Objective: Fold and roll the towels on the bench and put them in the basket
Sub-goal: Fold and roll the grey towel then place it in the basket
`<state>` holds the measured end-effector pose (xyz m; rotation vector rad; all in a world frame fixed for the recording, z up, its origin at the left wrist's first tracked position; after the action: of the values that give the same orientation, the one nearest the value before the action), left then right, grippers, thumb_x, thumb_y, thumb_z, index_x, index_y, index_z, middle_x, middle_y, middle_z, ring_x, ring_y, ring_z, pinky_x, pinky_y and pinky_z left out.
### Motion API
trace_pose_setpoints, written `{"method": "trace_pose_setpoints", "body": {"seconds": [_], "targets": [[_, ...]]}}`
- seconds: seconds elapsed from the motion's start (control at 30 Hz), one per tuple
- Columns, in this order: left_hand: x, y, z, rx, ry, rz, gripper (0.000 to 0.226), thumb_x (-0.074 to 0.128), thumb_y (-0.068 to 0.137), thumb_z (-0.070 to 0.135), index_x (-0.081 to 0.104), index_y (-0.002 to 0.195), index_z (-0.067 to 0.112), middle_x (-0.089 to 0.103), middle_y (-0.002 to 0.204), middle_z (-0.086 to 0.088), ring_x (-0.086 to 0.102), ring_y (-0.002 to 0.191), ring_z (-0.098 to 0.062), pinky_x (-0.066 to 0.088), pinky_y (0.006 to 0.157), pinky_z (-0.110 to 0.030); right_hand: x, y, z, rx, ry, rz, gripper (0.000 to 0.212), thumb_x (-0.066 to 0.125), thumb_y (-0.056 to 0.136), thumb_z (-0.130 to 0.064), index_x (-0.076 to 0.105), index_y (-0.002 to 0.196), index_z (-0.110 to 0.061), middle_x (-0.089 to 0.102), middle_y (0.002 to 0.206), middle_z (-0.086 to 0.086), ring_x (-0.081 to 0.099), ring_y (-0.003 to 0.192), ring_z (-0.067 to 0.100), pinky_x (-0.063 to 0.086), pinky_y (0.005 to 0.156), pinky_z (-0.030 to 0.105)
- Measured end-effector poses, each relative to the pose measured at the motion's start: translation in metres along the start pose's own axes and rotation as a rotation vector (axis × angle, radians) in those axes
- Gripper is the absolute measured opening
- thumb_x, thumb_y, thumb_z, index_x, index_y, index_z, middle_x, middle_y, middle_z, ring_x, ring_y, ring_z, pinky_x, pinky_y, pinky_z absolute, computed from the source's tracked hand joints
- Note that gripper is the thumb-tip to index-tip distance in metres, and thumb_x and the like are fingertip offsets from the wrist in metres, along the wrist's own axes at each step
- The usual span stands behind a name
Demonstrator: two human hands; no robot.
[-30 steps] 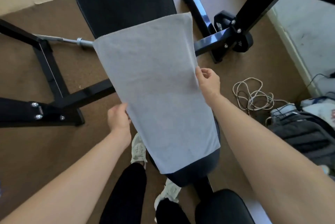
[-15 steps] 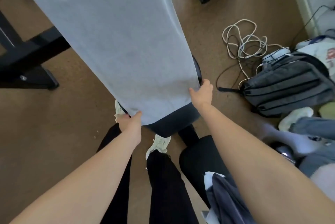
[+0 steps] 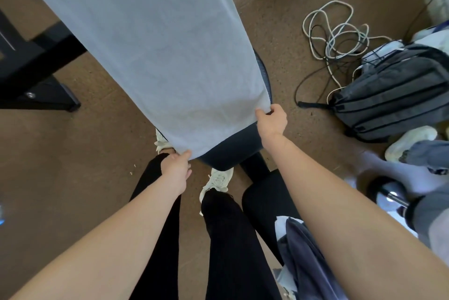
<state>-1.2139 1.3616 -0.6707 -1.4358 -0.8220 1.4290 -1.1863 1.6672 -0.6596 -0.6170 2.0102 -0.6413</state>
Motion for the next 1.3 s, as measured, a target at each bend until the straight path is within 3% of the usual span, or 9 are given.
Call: {"method": "trace_pose_setpoints", "body": {"seconds": [0.13,0.3,0.47,0.6,0.67,0.77,0.9,1.03,1.3], "targets": [[-0.014,-0.026,0.011,0.087,-0.136,-0.002,0.015,0.076,0.095,0.014,0.063,0.102,0.014,0.07,0.102,-0.005,0.068,0.078,-0.012,0.056,0.066,-0.022,-0.016,-0.021,-0.019,0.001,0.166,0.01,0.014,0.063,0.099,-0.019,0.061,0.113,-0.016,0.068,0.107,0.003,0.068,0.098,0.02,0.062,0.076,0.03],[-0.043,-0.069,0.058,0.262,-0.25,-0.001,0.032,0.072,0.097,0.015,0.056,0.124,0.018,0.068,0.099,-0.01,0.061,0.063,-0.011,0.05,0.059,-0.022,-0.032,-0.05,-0.069,-0.032,0.401,-0.008,0.051,0.057,0.103,-0.01,0.045,0.15,-0.024,0.072,0.101,0.002,0.07,0.075,0.014,0.062,0.067,0.024],[-0.071,-0.101,0.129,0.292,-0.397,-0.107,0.017,0.069,0.101,0.02,0.07,0.115,0.011,0.063,0.083,-0.002,0.052,0.06,-0.006,0.047,0.059,-0.02,-0.03,-0.065,-0.153,-0.147,0.484,-0.035,0.018,0.058,0.099,-0.006,0.069,0.112,-0.012,0.074,0.102,0.01,0.074,0.081,0.015,0.062,0.073,0.024],[-0.092,-0.124,0.18,0.3,-0.557,-0.204,0.015,0.074,0.096,0.022,0.073,0.103,0.008,0.065,0.077,0.001,0.053,0.061,-0.005,0.047,0.059,-0.016,-0.016,-0.08,-0.227,-0.355,0.493,-0.113,0.032,0.059,0.088,0.007,0.066,0.106,-0.019,0.073,0.093,0.004,0.071,0.086,0.016,0.058,0.08,0.025],[-0.101,-0.131,0.207,0.338,-0.605,-0.288,0.011,0.069,0.098,0.01,0.073,0.107,0.007,0.069,0.081,0.0,0.058,0.065,-0.006,0.05,0.061,-0.016,-0.008,-0.086,-0.259,-0.461,0.426,-0.108,0.038,0.058,0.086,0.006,0.064,0.104,-0.027,0.075,0.099,0.006,0.073,0.092,0.018,0.06,0.088,0.032],[-0.115,-0.139,0.246,0.481,-0.546,-0.367,0.035,0.051,0.094,-0.015,0.071,0.112,0.007,0.073,0.084,0.004,0.068,0.072,-0.004,0.054,0.066,-0.015,-0.001,-0.09,-0.306,-0.614,0.289,-0.006,0.025,0.065,0.088,-0.014,0.062,0.091,-0.039,0.075,0.092,0.0,0.074,0.087,0.019,0.061,0.087,0.045],[-0.134,-0.137,0.287,0.65,-0.447,-0.239,0.031,0.071,0.089,-0.009,0.073,0.117,0.006,0.075,0.104,-0.003,0.072,0.09,-0.009,0.056,0.072,-0.015,0.009,-0.091,-0.362,-0.719,0.215,0.068,0.013,0.067,0.093,-0.021,0.063,0.086,-0.031,0.073,0.08,-0.002,0.072,0.078,0.018,0.059,0.084,0.046],[-0.144,-0.135,0.325,0.732,-0.423,-0.165,0.004,0.076,0.094,0.018,0.079,0.096,0.019,0.074,0.082,0.009,0.061,0.077,-0.007,0.051,0.072,-0.021,0.02,-0.088,-0.408,-0.762,0.166,0.136,0.01,0.065,0.094,-0.025,0.069,0.09,-0.017,0.069,0.075,-0.003,0.07,0.077,0.023,0.056,0.083,0.045],[-0.153,-0.146,0.397,0.927,-0.37,-0.006,0.014,0.068,0.1,0.032,0.077,0.092,0.025,0.065,0.072,0.009,0.055,0.069,-0.005,0.052,0.07,-0.025,0.037,-0.076,-0.463,-0.768,0.11,0.253,0.017,0.06,0.097,-0.026,0.068,0.098,-0.011,0.066,0.082,-0.008,0.064,0.085,0.017,0.048,0.085,0.029]]}}
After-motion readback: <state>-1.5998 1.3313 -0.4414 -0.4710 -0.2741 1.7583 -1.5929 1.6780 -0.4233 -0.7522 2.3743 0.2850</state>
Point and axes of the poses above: each hand's wrist, its own y-axis towards the middle knuckle, its own x-axis out of the palm, z = x × y, the point moved 6 cm from there along y, towards the middle knuckle
